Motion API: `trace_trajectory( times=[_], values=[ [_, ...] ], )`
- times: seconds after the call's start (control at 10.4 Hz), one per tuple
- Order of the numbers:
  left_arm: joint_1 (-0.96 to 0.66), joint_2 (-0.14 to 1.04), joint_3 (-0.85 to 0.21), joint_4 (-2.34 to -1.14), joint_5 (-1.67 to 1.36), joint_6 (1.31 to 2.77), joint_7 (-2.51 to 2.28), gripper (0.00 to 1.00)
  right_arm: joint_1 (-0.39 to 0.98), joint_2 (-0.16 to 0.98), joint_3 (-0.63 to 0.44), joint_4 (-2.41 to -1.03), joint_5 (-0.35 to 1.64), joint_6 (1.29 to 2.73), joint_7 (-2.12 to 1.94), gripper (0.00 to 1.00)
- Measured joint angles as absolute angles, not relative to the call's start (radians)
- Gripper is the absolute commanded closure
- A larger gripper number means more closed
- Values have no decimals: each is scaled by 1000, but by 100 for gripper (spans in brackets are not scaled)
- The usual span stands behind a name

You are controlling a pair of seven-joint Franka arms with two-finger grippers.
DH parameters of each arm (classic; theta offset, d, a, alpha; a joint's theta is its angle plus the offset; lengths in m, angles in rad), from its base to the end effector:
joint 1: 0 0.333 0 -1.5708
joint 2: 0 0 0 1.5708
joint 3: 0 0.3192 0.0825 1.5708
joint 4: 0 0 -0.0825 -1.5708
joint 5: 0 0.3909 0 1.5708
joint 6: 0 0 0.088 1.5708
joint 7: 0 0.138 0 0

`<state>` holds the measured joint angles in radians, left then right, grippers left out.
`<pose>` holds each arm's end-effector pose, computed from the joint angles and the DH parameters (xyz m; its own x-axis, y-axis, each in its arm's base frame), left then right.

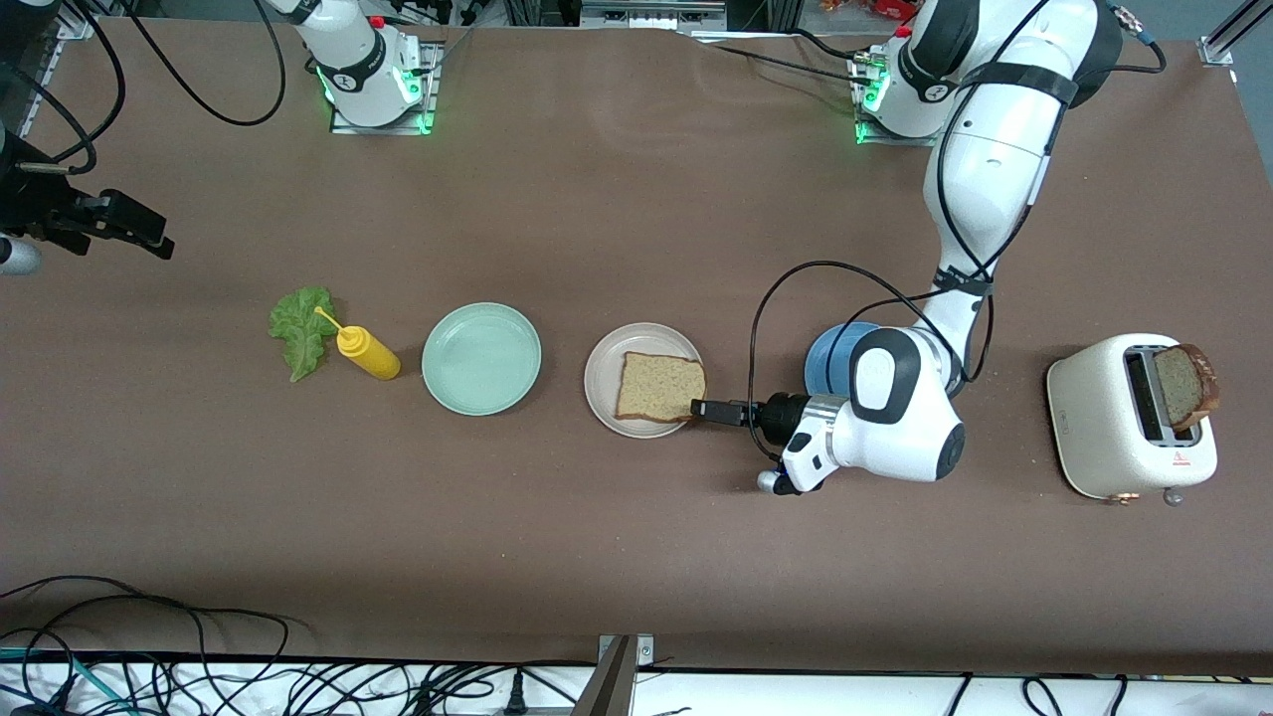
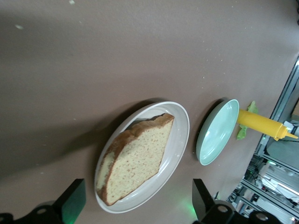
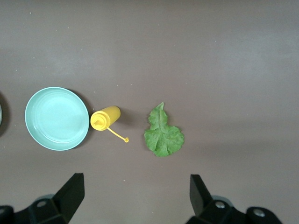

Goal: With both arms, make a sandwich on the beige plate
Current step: 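Withdraw the left gripper toward the toaster while the right gripper starts moving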

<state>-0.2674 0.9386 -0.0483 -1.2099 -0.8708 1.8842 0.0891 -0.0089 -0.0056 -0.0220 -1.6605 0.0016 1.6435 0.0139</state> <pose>0.6906 -0.2998 0.1892 0.9467 -0.1152 -0.3009 0.1350 -0.7061 0.6951 0.5633 -0.0172 0.5630 0.9989 -0.0449 -0.0114 -0.0449 -0.9990 -0.0016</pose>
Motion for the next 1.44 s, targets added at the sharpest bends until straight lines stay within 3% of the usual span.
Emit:
trace_trajectory(
  times=[0.58, 1.44],
  values=[
    [-225, 861, -42, -1203, -615, 1857, -16, 0, -8, 65, -17, -1662, -9, 1646, 14, 0],
    [-113, 699, -35, -1200, -143, 1589, -50, 0, -9, 66, -18, -1667, -39, 1637, 14, 0]
  ],
)
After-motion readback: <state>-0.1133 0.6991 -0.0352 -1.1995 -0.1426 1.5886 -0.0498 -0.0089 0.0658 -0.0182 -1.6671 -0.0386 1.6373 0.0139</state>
